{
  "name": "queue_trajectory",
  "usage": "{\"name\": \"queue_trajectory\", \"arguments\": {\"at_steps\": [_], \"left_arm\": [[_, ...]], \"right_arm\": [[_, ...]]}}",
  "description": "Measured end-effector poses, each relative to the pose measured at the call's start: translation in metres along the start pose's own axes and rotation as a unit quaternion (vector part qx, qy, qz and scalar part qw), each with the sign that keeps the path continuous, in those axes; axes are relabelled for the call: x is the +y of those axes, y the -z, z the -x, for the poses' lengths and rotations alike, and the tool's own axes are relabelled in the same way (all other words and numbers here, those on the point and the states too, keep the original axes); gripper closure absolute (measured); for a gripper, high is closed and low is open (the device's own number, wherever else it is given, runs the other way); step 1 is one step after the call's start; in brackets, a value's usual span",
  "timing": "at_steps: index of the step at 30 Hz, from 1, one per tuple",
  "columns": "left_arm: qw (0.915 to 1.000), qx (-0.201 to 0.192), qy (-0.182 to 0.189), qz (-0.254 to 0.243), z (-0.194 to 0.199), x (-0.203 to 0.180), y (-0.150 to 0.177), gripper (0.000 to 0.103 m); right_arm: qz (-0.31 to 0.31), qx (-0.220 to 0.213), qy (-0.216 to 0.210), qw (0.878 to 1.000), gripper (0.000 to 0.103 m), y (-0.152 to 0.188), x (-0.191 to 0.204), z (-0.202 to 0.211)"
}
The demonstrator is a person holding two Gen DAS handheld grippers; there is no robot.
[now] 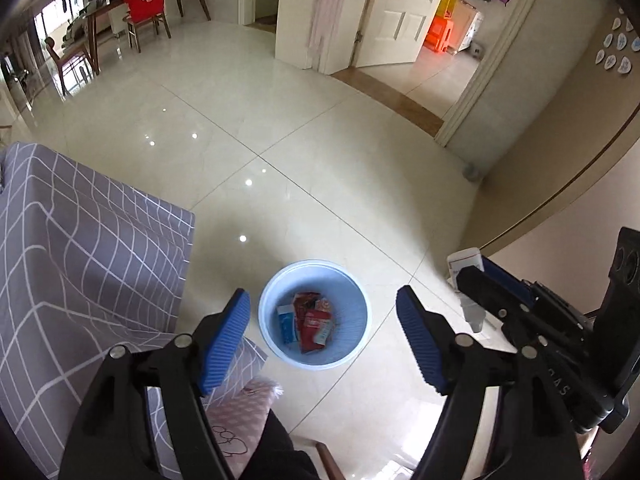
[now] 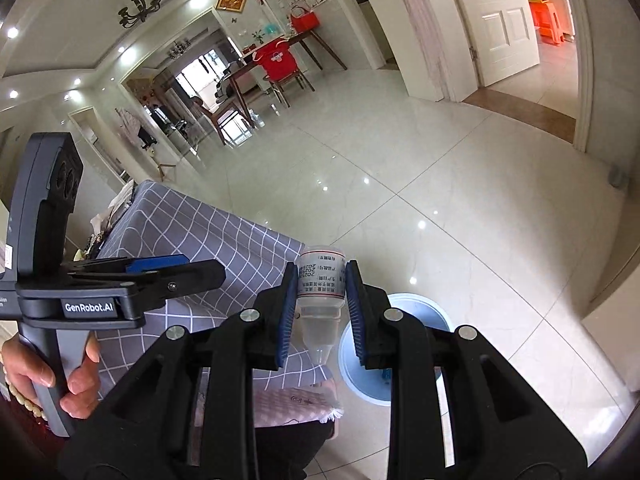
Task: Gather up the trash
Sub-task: 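Carry the bottle and wrapper over the bucket and open both tools, then move both tools back over the remaining trash on the tablecloth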
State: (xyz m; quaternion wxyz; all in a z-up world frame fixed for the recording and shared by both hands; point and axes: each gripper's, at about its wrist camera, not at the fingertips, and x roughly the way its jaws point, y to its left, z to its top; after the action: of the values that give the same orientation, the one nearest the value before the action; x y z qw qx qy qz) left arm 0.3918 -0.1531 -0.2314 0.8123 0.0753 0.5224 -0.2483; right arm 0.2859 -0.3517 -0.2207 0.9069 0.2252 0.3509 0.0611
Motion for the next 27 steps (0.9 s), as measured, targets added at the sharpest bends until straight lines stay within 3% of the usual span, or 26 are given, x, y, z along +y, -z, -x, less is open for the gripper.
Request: {"name": "queue_trajectory", "arguments": {"at_steps": [17,18,19,20,27], "left_arm": [[0.9988,-0.028,-0.039,0.004,0.026,0.021,0.003,0.029],[0.9988,-0.028,-0.040,0.005,0.027,0.022,0.003,0.029],[0.9988,-0.029,-0.040,0.006,0.028,0.022,0.002,0.029],[0.9987,-0.029,-0.040,0.008,0.029,0.024,0.002,0.029],[0.9989,-0.030,-0.034,0.015,0.035,0.033,0.003,0.028]], "right_arm": [[0.014,0.000,-0.013,1.000,0.077,-0.003,0.022,-0.011],[0.012,-0.005,-0.011,1.000,0.073,-0.004,0.023,-0.011],[0.009,-0.006,-0.009,1.000,0.048,-0.005,0.022,-0.012],[0.005,-0.009,-0.001,1.000,0.035,-0.006,0.022,-0.012],[0.007,-0.015,0.008,1.000,0.035,-0.006,0.028,-0.009]]}}
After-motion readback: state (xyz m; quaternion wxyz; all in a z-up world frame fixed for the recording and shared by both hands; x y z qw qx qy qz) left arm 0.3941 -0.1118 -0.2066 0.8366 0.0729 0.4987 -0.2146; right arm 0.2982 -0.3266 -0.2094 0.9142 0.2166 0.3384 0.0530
